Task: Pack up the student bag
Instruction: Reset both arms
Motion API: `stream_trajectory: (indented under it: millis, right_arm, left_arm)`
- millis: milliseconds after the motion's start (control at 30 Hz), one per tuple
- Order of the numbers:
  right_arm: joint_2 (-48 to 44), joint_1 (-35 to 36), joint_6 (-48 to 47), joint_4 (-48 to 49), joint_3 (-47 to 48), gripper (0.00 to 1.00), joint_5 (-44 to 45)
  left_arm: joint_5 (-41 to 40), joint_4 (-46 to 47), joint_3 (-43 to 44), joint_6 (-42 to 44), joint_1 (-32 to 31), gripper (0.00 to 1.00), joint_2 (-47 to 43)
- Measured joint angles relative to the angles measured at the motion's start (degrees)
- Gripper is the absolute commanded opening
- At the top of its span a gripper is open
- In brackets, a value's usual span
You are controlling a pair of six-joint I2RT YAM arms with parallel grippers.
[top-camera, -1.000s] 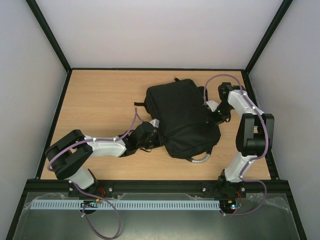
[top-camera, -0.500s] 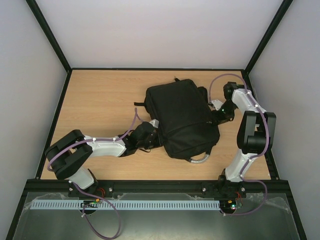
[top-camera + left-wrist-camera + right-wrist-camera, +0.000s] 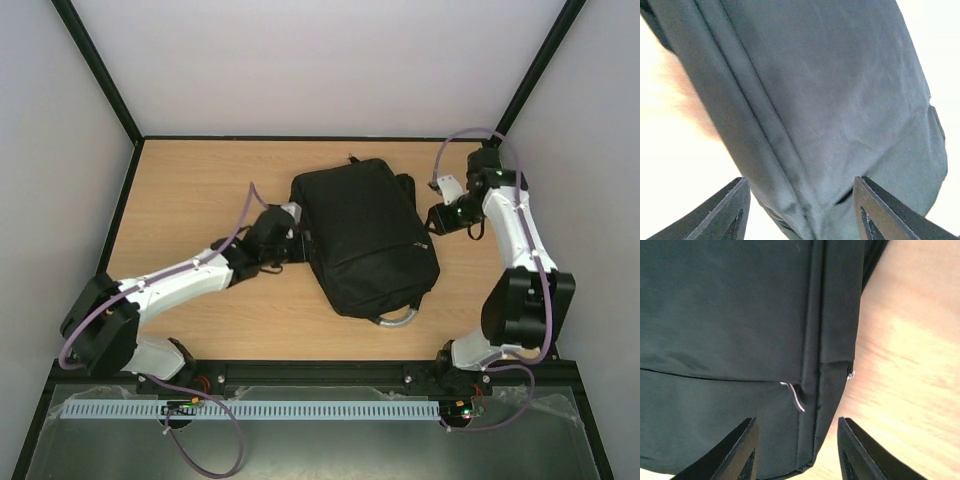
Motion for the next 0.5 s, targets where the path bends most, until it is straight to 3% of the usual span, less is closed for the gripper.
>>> stream_trajectory:
  millis: [200, 233, 267, 367, 400, 500]
  right_arm:
    - [-14.29, 0.0, 4.17, 8.66, -4.02, 0.7, -5.27]
    - [-16.55, -0.02, 4.94, 10.14, -5.2, 0.79, -5.68]
    - [-19.06, -0.02, 5.88, 11.74, -6.58, 0.98, -6.27]
    - [-25.07, -0.02, 7.76, 16.46, -10.1, 1.0, -8.74]
    - [-26.71, -0.02, 8.55, 17.97, -11.23, 1.0, -9.99]
    - [-31.47, -0.02, 12.17, 24.57, -16.87, 0.99, -14.45]
  left_arm:
    - [-3.69, -12.79, 9.53, 10.47, 6.82, 0.62, -2.27]
    - [-4.31, -14.62, 11.15, 12.0, 7.87, 0.63, -2.27]
    - [-4.83, -16.37, 12.59, 13.33, 8.72, 0.66, -2.29]
    - [-7.93, -21.31, 16.55, 17.68, 10.58, 0.82, -2.99]
    - [-9.2, -22.12, 17.07, 18.51, 10.82, 0.96, -3.72]
    - [-14.34, -22.56, 16.2, 19.74, 10.84, 0.99, -7.02]
